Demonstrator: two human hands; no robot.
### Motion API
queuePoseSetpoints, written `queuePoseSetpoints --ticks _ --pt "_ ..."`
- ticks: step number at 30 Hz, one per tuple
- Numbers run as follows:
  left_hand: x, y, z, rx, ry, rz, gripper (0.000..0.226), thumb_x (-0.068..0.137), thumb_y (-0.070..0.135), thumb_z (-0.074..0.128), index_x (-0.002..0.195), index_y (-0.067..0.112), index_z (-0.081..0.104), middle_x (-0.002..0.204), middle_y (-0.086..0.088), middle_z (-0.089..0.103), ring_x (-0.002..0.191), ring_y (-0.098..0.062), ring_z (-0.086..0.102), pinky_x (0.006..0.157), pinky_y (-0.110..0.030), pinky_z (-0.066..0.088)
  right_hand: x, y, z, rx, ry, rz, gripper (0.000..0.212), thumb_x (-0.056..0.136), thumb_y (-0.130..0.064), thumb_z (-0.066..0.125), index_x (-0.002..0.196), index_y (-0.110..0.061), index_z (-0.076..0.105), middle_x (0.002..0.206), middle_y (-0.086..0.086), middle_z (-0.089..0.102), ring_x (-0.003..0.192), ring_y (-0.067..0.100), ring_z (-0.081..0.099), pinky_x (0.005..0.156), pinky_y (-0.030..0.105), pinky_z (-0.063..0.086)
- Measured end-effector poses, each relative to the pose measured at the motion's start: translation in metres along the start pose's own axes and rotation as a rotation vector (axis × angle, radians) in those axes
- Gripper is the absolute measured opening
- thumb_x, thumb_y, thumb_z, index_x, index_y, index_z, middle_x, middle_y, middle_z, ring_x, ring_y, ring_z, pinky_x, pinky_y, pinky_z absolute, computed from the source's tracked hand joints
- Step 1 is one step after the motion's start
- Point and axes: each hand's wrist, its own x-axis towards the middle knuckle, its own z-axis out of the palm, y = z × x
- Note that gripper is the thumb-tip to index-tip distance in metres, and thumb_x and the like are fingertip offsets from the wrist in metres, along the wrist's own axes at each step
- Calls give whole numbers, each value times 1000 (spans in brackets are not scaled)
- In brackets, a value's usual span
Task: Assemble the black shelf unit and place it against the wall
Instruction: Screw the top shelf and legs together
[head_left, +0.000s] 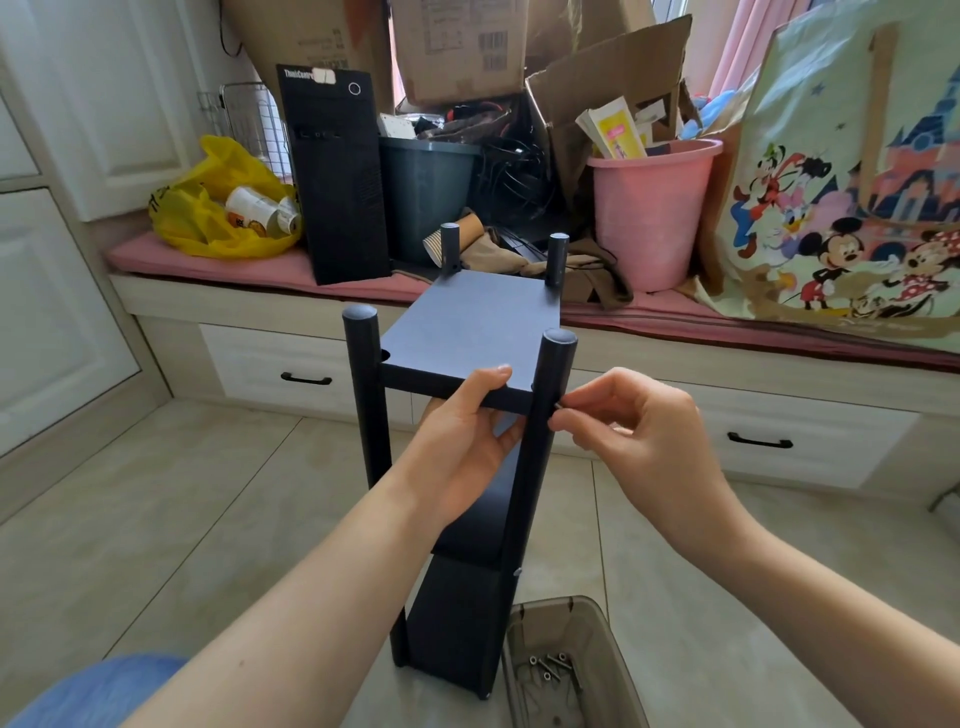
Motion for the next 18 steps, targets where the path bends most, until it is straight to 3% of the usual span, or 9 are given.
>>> queuePoseSetpoints --ticks 4,9,12,15,18 --pt "1 1 2 2 44 -2 30 92 24 64 118 8 64 123 -19 69 113 -29 69 101 -36 54 3 1 -1 -80 42 -25 14 78 -20 83 79 -20 68 72 -10 71 69 6 68 65 18 52" --pt "2 2 5 -34 104 0 60 90 24 65 144 3 47 135 -22 62 118 -31 66 102 -38 54 7 3 -4 -131 16 -60 17 78 -19 83 76 -20 67 70 -9 69 70 7 66 64 19 52" --pt "4 3 6 -38 105 1 58 96 24 60 148 4 44 137 -21 61 122 -31 64 103 -38 53 10 3 -3 -193 3 -100 18 78 -19 83 79 -21 65 72 -12 67 72 4 65 63 13 49" --pt "6 2 6 -40 85 -8 54 100 32 54 149 10 44 137 -17 62 125 -29 63 101 -36 54 14 3 -6 -176 -23 -54 23 77 -24 84 87 -26 64 74 -11 67 74 1 65 64 10 49" --pt "6 0 4 -27 40 -10 54 99 35 56 146 11 47 137 -15 63 127 -28 61 102 -35 54 22 0 -12 -10 -119 110 44 75 -21 85 107 -33 58 81 -1 70 74 11 70 68 21 58"
